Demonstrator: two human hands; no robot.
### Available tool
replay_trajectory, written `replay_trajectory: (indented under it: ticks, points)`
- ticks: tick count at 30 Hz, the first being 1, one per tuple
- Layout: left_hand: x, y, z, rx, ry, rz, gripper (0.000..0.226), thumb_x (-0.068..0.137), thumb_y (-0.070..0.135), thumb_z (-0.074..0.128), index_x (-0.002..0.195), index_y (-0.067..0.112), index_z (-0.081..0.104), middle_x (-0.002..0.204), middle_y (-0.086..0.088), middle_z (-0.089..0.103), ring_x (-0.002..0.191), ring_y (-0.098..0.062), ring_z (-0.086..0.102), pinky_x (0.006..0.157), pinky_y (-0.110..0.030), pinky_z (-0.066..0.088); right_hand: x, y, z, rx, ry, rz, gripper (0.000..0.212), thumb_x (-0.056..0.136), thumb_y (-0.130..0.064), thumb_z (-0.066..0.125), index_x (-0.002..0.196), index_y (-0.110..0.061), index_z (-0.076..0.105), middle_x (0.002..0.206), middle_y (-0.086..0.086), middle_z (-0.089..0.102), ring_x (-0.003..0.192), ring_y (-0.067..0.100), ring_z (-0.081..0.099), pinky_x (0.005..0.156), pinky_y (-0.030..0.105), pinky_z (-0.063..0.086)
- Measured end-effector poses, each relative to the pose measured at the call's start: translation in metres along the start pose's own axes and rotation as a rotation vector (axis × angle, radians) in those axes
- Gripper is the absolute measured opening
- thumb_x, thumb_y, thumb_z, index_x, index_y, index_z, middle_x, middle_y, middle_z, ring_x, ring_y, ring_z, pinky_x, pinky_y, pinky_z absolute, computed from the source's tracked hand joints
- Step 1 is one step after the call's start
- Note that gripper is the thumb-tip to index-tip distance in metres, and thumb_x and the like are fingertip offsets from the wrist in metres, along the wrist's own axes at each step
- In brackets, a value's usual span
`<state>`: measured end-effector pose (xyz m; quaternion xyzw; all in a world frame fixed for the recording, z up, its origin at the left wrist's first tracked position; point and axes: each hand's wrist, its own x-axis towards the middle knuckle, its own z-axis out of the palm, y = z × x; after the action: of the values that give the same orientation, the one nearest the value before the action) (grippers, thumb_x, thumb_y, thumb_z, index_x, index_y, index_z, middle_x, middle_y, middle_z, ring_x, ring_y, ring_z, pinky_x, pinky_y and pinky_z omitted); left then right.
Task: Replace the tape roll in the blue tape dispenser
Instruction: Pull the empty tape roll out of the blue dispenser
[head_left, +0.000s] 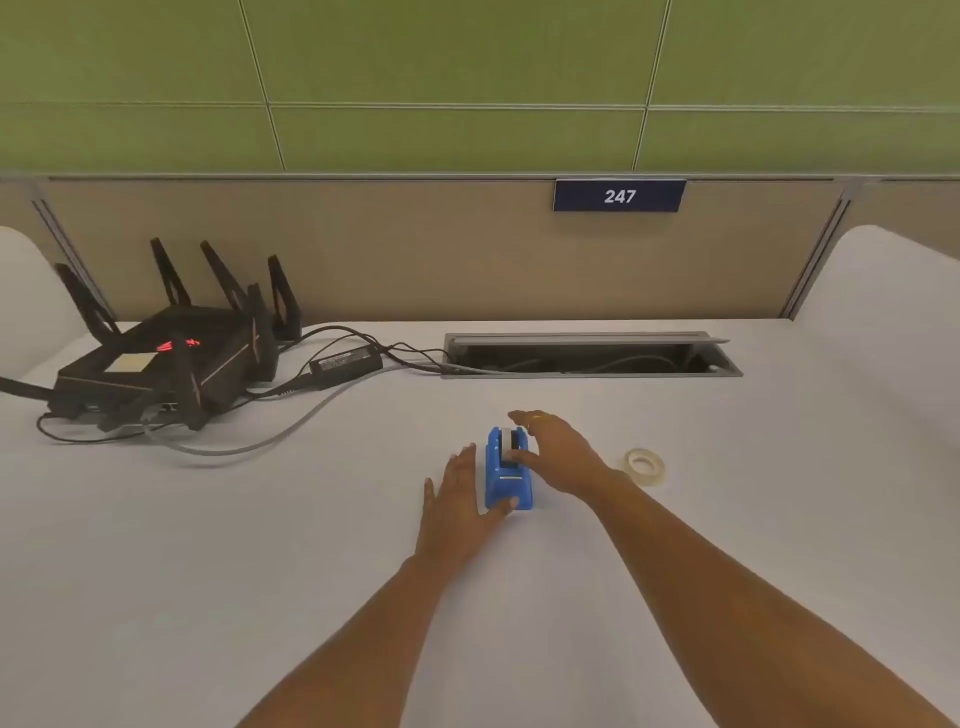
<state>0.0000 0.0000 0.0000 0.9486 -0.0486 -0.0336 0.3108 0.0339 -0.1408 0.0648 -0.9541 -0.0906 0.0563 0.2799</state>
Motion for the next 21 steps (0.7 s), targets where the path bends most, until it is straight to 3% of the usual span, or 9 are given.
replay_trajectory:
  ticks: [6, 14, 21]
  points:
    - [-0.001, -0.002, 0.012, 0.153, 0.018, 0.043, 0.079, 0.083, 0.063, 0.036, 0.143, 0.025, 0.003, 0.155, 0.003, 0.015, 0.144, -0.016, 0.008, 0.115, -0.049, -0.007, 0.007, 0.001, 0.001, -0.106, -0.06, -0.027, 0.056, 0.087, -0.03, 0.057, 0.137, -0.017, 0.034, 0.143, 0.008, 0.041, 0.129, 0.025, 0.037, 0.106, 0.037, 0.032]
    - [-0.002, -0.004, 0.015, 0.207, 0.07, 0.061, 0.062, 0.093, 0.052, 0.022, 0.143, 0.024, -0.002, 0.154, 0.004, 0.019, 0.144, -0.013, 0.009, 0.116, -0.047, -0.005, 0.013, -0.007, 0.0, -0.26, -0.072, -0.033, 0.057, 0.087, -0.03, 0.057, 0.137, -0.015, 0.034, 0.137, 0.01, 0.047, 0.124, 0.027, 0.041, 0.102, 0.037, 0.038]
    - [-0.002, -0.004, 0.016, 0.187, 0.079, 0.056, 0.06, 0.093, 0.051, 0.022, 0.143, 0.026, -0.001, 0.152, 0.005, 0.025, 0.143, -0.012, 0.012, 0.116, -0.046, -0.006, 0.017, -0.012, 0.0, -0.286, -0.041, -0.021, 0.04, 0.087, -0.023, 0.057, 0.125, -0.011, 0.049, 0.122, 0.012, 0.059, 0.107, 0.028, 0.055, 0.096, 0.034, 0.043]
